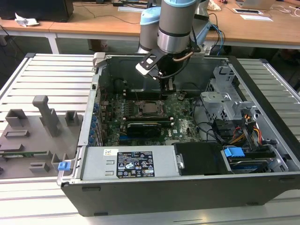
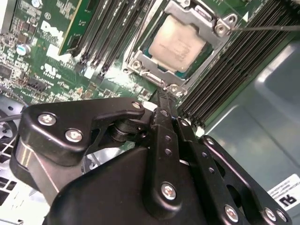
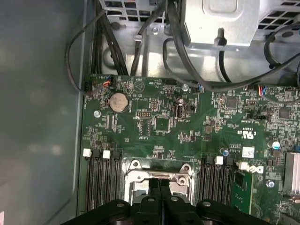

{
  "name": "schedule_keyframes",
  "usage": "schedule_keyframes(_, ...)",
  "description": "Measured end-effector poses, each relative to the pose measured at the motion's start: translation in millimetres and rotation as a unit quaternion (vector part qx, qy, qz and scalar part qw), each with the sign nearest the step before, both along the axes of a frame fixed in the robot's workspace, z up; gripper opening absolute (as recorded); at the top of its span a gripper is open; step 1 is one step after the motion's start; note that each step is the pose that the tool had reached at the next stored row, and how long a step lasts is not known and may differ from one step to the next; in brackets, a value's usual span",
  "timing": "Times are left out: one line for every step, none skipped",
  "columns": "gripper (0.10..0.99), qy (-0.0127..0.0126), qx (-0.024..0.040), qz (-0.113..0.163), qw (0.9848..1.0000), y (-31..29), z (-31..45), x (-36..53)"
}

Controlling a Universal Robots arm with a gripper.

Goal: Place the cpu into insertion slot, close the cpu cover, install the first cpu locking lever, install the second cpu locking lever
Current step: 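Close the cpu cover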

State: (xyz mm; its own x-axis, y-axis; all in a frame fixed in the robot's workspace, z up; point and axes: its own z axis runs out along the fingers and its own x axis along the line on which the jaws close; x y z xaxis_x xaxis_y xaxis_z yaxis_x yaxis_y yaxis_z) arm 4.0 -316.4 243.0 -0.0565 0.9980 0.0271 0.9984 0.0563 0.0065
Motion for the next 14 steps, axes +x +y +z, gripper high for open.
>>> schedule_keyframes(0.106,0.0,0.0,0.0,1.0,0.0,-0.6,-1.6)
schedule_keyframes(0.106,0.0,0.0,0.0,1.0,0.0,-1.2,-2.9)
schedule_keyframes(0.106,0.0,0.0,0.0,1.0,0.1,-2.5,-4.6)
schedule_keyframes(0.106,0.0,0.0,0.0,1.0,0.1,-5.7,-5.7)
schedule_keyframes(0.106,0.0001,0.0,0.0,1.0,0.1,-8.6,-6.0)
schedule_keyframes(0.106,0.0002,0.0,0.0,1.0,0.1,-10.5,-6.3)
schedule_keyframes(0.106,0.0003,0.0,0.0,1.0,0.1,-12.0,-6.9)
schedule_keyframes(0.106,0.0003,0.0,0.0,1.0,0.0,-13.5,-10.9)
schedule_keyframes(0.106,0.0003,-0.0001,0.0,1.0,0.0,-13.6,-14.1)
schedule_keyframes(0.106,0.0003,-0.0001,0.0,1.0,0.0,-13.8,-18.1)
schedule_keyframes(0.106,0.0003,0.0,0.0,1.0,0.0,-14.0,-22.6)
schedule_keyframes(0.106,0.0003,0.0,0.0,1.0,0.0,-14.2,-25.4)
schedule_keyframes(0.106,0.0003,0.0,0.0,1.0,0.1,-14.4,-28.4)
schedule_keyframes(0.106,0.0003,-0.0001,0.0,1.0,0.0,-14.6,-30.1)
